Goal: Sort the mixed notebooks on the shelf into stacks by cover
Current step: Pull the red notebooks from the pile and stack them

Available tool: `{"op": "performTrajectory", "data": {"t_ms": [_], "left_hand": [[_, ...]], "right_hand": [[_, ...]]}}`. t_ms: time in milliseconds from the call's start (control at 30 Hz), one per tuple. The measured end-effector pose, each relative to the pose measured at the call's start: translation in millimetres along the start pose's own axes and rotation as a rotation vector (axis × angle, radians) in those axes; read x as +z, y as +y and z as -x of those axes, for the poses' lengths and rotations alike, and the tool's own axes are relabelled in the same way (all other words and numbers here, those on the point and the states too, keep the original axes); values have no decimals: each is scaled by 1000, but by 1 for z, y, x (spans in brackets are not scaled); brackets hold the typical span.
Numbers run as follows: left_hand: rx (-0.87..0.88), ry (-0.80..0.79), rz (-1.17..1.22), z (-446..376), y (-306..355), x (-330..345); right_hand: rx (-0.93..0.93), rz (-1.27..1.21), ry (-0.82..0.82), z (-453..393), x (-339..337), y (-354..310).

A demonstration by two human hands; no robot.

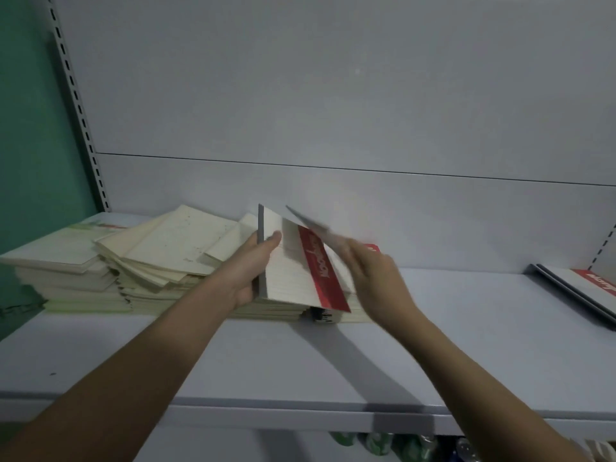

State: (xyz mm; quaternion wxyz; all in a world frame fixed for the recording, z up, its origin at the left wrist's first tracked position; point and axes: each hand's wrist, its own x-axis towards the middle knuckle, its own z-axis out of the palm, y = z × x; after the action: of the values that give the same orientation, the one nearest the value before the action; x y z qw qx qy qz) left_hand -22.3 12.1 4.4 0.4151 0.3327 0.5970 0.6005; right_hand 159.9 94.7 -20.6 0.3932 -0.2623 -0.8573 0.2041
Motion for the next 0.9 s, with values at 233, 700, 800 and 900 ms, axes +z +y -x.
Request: {"op": "performTrajectory", "data": {"t_ms": [233,700,800,900], "left_hand": [[-15,19,17,-3,-11,-7],[37,41,28,14,-3,-49],[41,20,11,19,-5,-56],[51,-18,17,21,-12,-52]], "right_hand": [[-99,0,-397,12,22,-2],[177,393,-315,10,15,59],[278,162,-65,11,3,45],[262,-15,221,18,-5,6]]}}
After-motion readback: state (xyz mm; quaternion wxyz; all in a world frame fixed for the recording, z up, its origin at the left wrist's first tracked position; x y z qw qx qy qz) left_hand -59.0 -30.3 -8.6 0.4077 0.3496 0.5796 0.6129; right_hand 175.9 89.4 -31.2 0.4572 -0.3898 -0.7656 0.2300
